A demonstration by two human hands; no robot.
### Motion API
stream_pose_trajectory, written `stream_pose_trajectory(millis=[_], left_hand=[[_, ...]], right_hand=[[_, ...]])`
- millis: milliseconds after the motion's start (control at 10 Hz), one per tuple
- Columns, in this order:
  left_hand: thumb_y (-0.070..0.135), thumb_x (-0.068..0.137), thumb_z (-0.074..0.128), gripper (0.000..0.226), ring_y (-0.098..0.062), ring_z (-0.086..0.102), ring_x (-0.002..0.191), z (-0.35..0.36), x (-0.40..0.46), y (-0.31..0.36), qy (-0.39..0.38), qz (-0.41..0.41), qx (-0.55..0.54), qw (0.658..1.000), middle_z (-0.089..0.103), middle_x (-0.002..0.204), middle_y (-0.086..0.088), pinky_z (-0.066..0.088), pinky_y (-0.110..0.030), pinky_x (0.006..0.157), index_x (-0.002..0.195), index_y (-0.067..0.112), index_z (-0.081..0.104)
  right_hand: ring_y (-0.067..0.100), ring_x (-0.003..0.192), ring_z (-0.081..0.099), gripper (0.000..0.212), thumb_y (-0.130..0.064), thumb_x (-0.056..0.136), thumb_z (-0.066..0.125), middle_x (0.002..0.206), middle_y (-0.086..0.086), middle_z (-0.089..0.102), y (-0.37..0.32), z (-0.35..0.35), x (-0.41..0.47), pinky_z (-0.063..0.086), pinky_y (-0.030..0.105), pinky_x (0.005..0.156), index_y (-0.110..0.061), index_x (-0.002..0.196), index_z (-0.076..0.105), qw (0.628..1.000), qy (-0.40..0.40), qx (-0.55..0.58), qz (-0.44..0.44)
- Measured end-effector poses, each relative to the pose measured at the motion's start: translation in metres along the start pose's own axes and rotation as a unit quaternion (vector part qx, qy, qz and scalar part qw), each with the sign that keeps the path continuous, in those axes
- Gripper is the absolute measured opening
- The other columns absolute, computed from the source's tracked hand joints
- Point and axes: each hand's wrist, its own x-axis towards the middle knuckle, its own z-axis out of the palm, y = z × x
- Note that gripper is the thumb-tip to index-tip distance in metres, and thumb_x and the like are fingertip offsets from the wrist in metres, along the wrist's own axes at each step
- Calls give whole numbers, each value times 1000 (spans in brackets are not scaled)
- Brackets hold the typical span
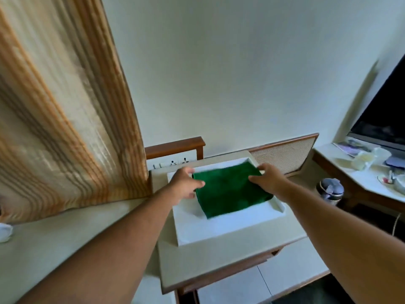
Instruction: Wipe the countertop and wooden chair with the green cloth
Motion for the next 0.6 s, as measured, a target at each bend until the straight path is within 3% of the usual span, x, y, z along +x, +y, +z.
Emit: stream_pose_trajectory(millis=[100,200,300,400,500,600], left_hand=[[21,90,67,51,-27,61,118,16,23,-24,50,32,214,975,61,136,-12,50,-30,95,138,12,53],[35,94,59,44,-27,60,121,37,26,-31,75,111,371,919,64,134,-7,50,-36,96,134,19,56],[49,97,44,61,-27,41,142,74,21,-43,67,215,467,855,44,155,-8,34,-44,116,150,17,39],[52,101,25,71,-26,5,155,110,15,-67,39,172,526,832,7,169,-9,1,-44,125,160,15,9],[56,100,17,72,-23,-5,156,117,17,-76,72,148,531,831,0,170,-6,-12,-39,121,160,19,2],[62,99,21,76,-25,-11,155,105,33,-44,114,111,495,854,-8,169,-6,-9,-40,121,160,22,-2]], right_hand=[[31,103,62,57,-46,90,63,120,15,60,20,23,28,55,45,86,-10,131,46,965,-39,-256,-35],[31,128,49,59,-53,95,48,149,12,44,33,42,54,45,46,102,-18,142,39,911,-15,-368,-184],[27,151,13,68,-56,99,27,166,7,8,41,63,70,15,45,120,-21,156,13,877,-57,-388,-279],[25,152,-3,70,-56,99,17,167,5,-3,61,83,71,1,45,121,-19,157,2,866,-98,-396,-288],[26,152,-4,71,-56,98,14,167,7,-3,64,87,79,-1,47,120,-19,157,2,871,-92,-383,-293],[28,152,-8,71,-56,99,15,165,9,-11,32,71,103,-3,48,120,-19,157,-2,850,-72,-383,-354]])
